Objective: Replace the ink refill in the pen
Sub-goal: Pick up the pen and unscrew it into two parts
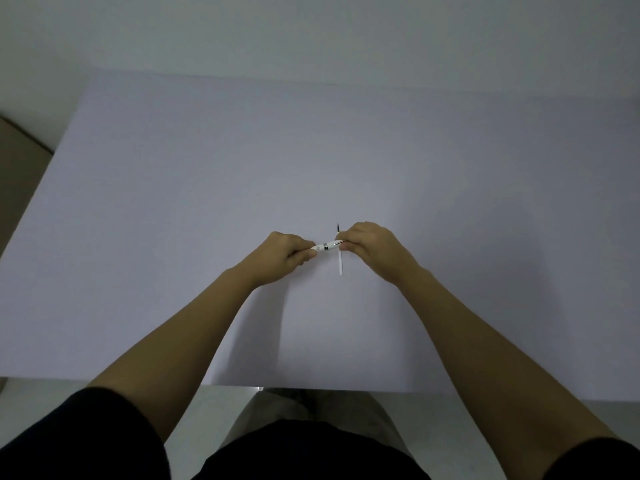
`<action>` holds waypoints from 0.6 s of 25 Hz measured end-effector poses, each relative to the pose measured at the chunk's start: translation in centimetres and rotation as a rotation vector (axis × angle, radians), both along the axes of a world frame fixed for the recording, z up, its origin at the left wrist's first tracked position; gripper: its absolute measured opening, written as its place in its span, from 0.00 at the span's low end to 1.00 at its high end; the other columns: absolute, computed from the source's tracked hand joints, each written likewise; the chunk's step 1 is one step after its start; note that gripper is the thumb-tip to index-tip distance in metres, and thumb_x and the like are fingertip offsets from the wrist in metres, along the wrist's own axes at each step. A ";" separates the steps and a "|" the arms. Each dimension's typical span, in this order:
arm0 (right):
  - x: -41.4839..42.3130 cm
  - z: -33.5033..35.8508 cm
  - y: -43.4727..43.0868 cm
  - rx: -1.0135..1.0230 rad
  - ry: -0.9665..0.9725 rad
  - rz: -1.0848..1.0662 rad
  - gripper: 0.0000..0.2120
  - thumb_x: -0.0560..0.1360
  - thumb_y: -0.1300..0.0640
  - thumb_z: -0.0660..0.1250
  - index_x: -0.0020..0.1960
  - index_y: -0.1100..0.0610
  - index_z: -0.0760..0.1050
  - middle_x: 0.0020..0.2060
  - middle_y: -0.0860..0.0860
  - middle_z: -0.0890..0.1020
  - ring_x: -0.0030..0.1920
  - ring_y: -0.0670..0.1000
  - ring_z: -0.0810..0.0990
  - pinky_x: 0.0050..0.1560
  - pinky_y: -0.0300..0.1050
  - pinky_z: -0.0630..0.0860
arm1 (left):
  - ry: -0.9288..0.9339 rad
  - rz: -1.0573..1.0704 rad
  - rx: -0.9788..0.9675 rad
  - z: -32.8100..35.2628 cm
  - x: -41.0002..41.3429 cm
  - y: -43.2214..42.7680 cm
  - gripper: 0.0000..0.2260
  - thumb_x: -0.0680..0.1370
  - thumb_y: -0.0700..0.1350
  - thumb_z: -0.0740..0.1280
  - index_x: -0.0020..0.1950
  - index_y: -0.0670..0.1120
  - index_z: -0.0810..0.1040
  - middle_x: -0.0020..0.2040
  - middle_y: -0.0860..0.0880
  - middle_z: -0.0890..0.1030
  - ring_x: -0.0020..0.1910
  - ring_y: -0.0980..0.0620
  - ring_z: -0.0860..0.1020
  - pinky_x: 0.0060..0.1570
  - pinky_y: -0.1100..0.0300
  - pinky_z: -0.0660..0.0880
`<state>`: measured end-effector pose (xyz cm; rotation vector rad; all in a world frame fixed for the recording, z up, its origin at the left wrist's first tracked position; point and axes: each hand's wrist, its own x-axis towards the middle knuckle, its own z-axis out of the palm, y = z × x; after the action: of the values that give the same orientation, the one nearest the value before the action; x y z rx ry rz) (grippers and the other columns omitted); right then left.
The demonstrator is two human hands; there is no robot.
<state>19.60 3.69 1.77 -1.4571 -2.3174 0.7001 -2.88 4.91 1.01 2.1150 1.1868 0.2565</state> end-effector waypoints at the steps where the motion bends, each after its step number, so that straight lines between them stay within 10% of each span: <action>1: 0.4 0.0 0.1 -0.005 0.020 -0.022 0.09 0.77 0.60 0.63 0.53 0.61 0.79 0.44 0.59 0.81 0.46 0.58 0.77 0.49 0.50 0.73 | -0.001 0.013 -0.009 -0.1 -0.3 -0.1 0.11 0.79 0.45 0.61 0.49 0.41 0.80 0.38 0.45 0.82 0.37 0.48 0.76 0.40 0.62 0.71; 12: 2.6 -2.2 1.3 -0.373 0.346 -0.497 0.08 0.72 0.57 0.70 0.51 0.53 0.76 0.39 0.46 0.79 0.36 0.39 0.76 0.34 0.24 0.69 | -0.060 0.248 -0.060 -1.8 -1.9 -0.8 0.12 0.79 0.48 0.61 0.40 0.43 0.77 0.32 0.52 0.75 0.30 0.60 0.71 0.35 0.74 0.67; 15: 2.3 -2.8 2.1 -0.412 0.248 -0.526 0.06 0.71 0.55 0.71 0.46 0.56 0.78 0.37 0.47 0.78 0.37 0.44 0.75 0.33 0.30 0.69 | -0.099 0.288 -0.074 -2.0 -1.5 -1.0 0.11 0.79 0.48 0.61 0.41 0.44 0.78 0.34 0.50 0.77 0.32 0.64 0.72 0.36 0.74 0.68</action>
<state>21.93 5.82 -0.99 -1.9167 -1.5588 1.1537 -4.38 3.90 -0.99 1.8425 1.4179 0.4354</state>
